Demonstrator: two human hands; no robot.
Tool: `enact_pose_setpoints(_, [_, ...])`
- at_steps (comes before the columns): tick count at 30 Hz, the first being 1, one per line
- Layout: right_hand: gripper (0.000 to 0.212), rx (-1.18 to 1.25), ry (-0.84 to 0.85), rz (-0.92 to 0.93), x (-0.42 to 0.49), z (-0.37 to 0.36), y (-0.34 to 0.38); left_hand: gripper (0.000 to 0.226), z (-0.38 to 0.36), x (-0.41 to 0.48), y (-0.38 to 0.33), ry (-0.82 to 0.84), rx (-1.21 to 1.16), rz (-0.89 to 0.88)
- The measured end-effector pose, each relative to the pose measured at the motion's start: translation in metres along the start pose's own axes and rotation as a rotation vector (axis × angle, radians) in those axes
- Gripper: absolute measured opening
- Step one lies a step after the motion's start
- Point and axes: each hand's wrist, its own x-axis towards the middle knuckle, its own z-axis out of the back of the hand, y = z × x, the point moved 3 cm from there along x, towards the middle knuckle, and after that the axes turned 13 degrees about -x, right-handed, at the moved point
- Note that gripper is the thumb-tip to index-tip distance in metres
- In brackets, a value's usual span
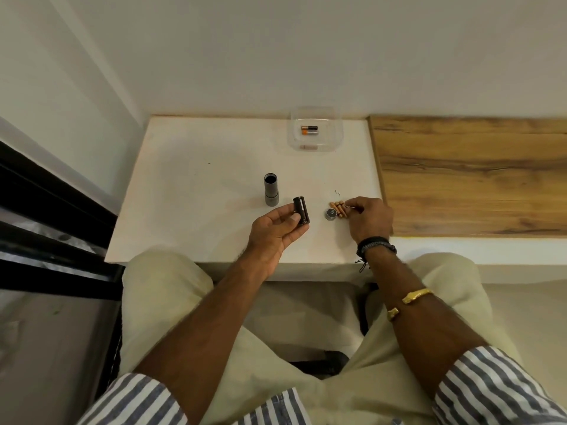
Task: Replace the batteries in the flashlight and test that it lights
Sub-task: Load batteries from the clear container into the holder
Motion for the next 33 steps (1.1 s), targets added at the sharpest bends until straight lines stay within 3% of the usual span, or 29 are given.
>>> enact_pose_setpoints(8, [0.014,0.327,-0.012,0.125,0.002,0.017,0.036,0.024,-0.032,-0.004,-0.035,0.060,-0.047,-0.126])
enact_pose_setpoints(12, [0.013,0.514,0.074,0.077,0.024,0.012,0.063,0.028,-0.049,0.003,-0.068,0.037,-0.092,-0.222])
enact_pose_setpoints(16, [0.014,0.508,0.086,0.080,0.061,0.009,0.091,0.025,-0.055,0.019,-0.100,0.005,-0.086,-0.238])
enact_pose_setpoints(23, [0.012,0.188,0.050,0.176,0.131,-0.011,0.126,0.030,-0.048,0.055,-0.125,-0.020,-0.065,-0.192])
enact_pose_setpoints(33, [0.012,-0.562,0.396,0.489,0.185,-0.049,0.159,0.032,-0.020,0.090,-0.127,-0.087,-0.055,-0.146])
